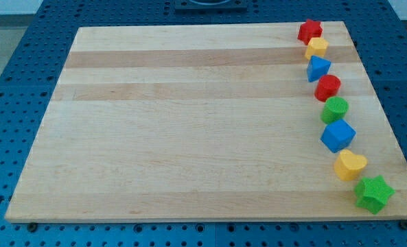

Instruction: Push the yellow heart to the bottom left

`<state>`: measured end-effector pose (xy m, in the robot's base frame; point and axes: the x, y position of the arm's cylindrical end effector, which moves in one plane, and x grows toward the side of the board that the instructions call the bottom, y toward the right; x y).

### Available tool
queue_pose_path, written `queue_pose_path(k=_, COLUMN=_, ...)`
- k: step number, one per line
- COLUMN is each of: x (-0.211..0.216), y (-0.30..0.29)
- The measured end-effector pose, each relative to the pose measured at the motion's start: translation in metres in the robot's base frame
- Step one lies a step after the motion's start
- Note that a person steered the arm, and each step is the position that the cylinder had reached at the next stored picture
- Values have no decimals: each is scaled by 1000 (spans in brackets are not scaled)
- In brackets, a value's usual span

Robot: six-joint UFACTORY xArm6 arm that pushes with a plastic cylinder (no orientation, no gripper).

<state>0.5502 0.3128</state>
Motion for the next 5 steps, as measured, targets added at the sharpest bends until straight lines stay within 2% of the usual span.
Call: queue_pose_path(k=5, x=3, y=-114)
